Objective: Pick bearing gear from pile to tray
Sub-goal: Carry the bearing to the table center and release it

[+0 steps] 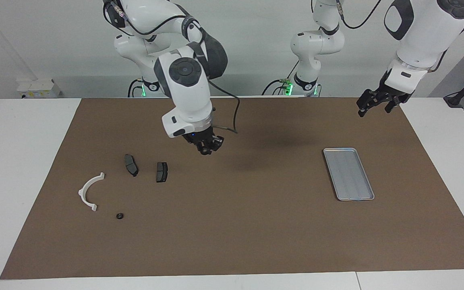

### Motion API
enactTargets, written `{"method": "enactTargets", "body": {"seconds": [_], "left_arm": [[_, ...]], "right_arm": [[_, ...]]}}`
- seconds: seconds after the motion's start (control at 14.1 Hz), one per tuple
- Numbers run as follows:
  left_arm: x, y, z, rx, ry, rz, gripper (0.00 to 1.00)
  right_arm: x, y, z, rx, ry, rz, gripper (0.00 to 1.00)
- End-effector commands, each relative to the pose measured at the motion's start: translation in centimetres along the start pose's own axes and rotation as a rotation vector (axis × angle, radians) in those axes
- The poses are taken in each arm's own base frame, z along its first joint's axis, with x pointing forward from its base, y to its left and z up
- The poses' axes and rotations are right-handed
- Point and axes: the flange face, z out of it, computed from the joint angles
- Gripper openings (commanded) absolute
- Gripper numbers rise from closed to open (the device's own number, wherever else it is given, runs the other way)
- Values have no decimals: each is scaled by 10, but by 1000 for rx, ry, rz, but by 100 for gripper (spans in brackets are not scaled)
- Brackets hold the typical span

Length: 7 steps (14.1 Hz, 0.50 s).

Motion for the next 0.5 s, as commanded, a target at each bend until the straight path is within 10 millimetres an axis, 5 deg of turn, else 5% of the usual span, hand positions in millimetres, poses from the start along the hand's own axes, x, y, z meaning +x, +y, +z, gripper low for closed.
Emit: {"method": "enactTargets", "body": {"seconds": [0.0,0.28,0.43], "left_arm": [[-7,-1,-2,-9,-5,7,100],[-7,-1,-2,-9,-3,7,100],[-7,-1,-2,-9,-5,7,100]], "right_arm": [[-36,-35,6,48,-4,92,0],[-81,-78,49,63,10,128,0],[-97,-94,93,9,38,107,0]]}}
